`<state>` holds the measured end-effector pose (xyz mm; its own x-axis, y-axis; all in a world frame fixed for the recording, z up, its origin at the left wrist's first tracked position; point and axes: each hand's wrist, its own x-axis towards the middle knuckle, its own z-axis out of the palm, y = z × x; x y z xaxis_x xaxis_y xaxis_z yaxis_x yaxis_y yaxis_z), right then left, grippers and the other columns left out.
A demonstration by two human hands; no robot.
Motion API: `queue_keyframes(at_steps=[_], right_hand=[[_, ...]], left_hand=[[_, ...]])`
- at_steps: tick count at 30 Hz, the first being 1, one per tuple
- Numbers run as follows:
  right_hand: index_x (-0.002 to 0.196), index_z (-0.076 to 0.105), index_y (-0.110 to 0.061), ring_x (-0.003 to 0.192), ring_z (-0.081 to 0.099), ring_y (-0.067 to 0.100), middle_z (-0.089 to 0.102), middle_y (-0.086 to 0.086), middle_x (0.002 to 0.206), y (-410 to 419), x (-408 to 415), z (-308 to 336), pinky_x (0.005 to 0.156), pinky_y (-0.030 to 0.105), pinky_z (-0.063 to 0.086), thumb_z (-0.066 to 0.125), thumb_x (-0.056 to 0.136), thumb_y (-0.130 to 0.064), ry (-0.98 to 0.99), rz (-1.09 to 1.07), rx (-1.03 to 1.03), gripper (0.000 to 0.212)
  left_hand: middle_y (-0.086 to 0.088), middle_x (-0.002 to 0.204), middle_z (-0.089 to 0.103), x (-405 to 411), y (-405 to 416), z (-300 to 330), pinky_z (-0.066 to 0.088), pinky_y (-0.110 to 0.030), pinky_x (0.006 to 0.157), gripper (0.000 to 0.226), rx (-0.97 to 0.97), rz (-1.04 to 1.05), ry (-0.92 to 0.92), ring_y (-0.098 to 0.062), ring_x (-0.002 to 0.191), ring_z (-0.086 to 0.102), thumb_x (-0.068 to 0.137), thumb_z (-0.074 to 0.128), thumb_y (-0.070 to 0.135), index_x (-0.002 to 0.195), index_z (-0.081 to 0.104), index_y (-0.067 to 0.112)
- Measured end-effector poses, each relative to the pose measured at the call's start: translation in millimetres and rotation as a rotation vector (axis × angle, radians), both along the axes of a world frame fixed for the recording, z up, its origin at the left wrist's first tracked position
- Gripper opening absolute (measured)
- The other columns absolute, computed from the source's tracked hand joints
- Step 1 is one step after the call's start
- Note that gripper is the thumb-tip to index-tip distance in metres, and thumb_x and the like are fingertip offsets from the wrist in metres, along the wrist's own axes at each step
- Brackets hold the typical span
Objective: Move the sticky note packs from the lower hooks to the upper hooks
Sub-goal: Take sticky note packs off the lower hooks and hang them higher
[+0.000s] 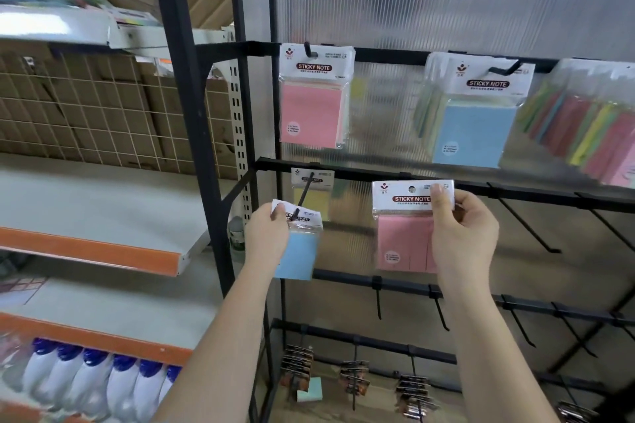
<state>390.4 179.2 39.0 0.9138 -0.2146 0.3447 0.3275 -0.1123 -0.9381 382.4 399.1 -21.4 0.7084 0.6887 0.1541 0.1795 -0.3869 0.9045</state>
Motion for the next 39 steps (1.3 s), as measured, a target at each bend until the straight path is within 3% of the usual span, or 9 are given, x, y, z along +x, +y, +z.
queue_keyframes(at_steps=[8, 13, 16, 18, 20, 23, 28, 31, 39], right_hand=[[0.081, 0.063, -0.028, 0.070, 0.062, 0.005, 0.068, -0.010, 0.079, 4, -10, -1, 0.060, 0.022, 0.048, 0.059, 0.092, -0.033, 0.004, 0.032, 0.022, 0.013], [0.090, 0.067, -0.025, 0.072, 0.062, 0.005, 0.069, -0.010, 0.083, 9, -9, 1, 0.056, 0.017, 0.045, 0.061, 0.090, -0.034, -0.011, 0.043, 0.067, 0.011], [0.081, 0.064, -0.028, 0.067, 0.060, 0.002, 0.067, -0.011, 0.077, 15, -8, 6, 0.051, 0.011, 0.045, 0.063, 0.089, -0.033, -0.033, 0.051, 0.096, 0.010], [0.078, 0.062, -0.027, 0.066, 0.060, 0.004, 0.067, -0.010, 0.076, 21, -6, 9, 0.056, 0.016, 0.048, 0.064, 0.089, -0.031, -0.054, 0.051, 0.107, 0.012], [0.076, 0.062, -0.026, 0.069, 0.061, 0.006, 0.067, -0.007, 0.075, 26, -4, 14, 0.061, 0.020, 0.050, 0.064, 0.090, -0.029, -0.092, 0.056, 0.095, 0.014], [0.077, 0.058, -0.028, 0.065, 0.057, -0.002, 0.063, -0.009, 0.074, 38, 0, 23, 0.058, 0.010, 0.045, 0.061, 0.091, -0.027, -0.180, 0.077, 0.022, 0.015], [0.084, 0.053, -0.024, 0.068, 0.055, -0.001, 0.057, -0.015, 0.075, 60, 7, 45, 0.060, 0.011, 0.044, 0.058, 0.093, -0.029, -0.361, 0.066, -0.090, 0.012], [0.086, 0.054, -0.018, 0.065, 0.052, -0.009, 0.053, -0.018, 0.073, 76, 12, 64, 0.062, 0.008, 0.041, 0.059, 0.093, -0.026, -0.460, 0.075, -0.073, 0.012], [0.086, 0.060, -0.015, 0.067, 0.064, -0.002, 0.064, -0.007, 0.081, 112, 15, 116, 0.061, 0.016, 0.050, 0.065, 0.089, -0.026, -0.515, 0.212, 0.070, 0.013]], left_hand=[[0.000, 0.092, 0.056, -41, -8, 21, 0.034, -0.012, 0.047, 0.025, 0.091, 0.021, 0.061, -0.004, 0.066, 0.053, 0.102, 0.033, 0.033, 0.098, 0.047, 0.013], [-0.002, 0.095, 0.057, -58, 3, 42, 0.040, -0.020, 0.052, 0.027, 0.112, 0.114, -0.022, -0.007, 0.070, 0.053, 0.101, 0.034, 0.034, 0.100, 0.050, 0.012], [0.001, 0.085, 0.057, -63, 9, 51, 0.041, -0.023, 0.052, 0.029, 0.133, 0.178, -0.068, -0.006, 0.069, 0.054, 0.101, 0.035, 0.034, 0.095, 0.052, 0.011], [0.009, 0.076, 0.051, -66, 10, 55, 0.041, -0.022, 0.052, 0.032, 0.161, 0.201, -0.101, -0.003, 0.066, 0.052, 0.101, 0.035, 0.033, 0.095, 0.052, 0.007], [0.013, 0.073, 0.048, -68, 11, 58, 0.039, -0.019, 0.051, 0.033, 0.185, 0.211, -0.133, -0.002, 0.065, 0.051, 0.101, 0.035, 0.032, 0.096, 0.052, 0.004], [0.015, 0.073, 0.048, -72, 13, 64, 0.039, -0.018, 0.050, 0.034, 0.186, 0.224, -0.181, -0.001, 0.066, 0.051, 0.101, 0.036, 0.031, 0.095, 0.052, 0.002], [0.015, 0.072, 0.050, -77, 19, 68, 0.039, -0.014, 0.048, 0.034, 0.169, 0.281, -0.232, 0.000, 0.065, 0.052, 0.101, 0.036, 0.031, 0.092, 0.052, 0.001], [0.016, 0.072, 0.050, -79, 22, 69, 0.039, -0.014, 0.047, 0.035, 0.174, 0.296, -0.246, 0.001, 0.064, 0.052, 0.101, 0.037, 0.030, 0.091, 0.052, 0.000], [0.018, 0.073, 0.050, -83, 26, 69, 0.040, -0.013, 0.047, 0.033, 0.177, 0.291, -0.238, -0.001, 0.066, 0.053, 0.101, 0.036, 0.031, 0.092, 0.053, 0.004]])
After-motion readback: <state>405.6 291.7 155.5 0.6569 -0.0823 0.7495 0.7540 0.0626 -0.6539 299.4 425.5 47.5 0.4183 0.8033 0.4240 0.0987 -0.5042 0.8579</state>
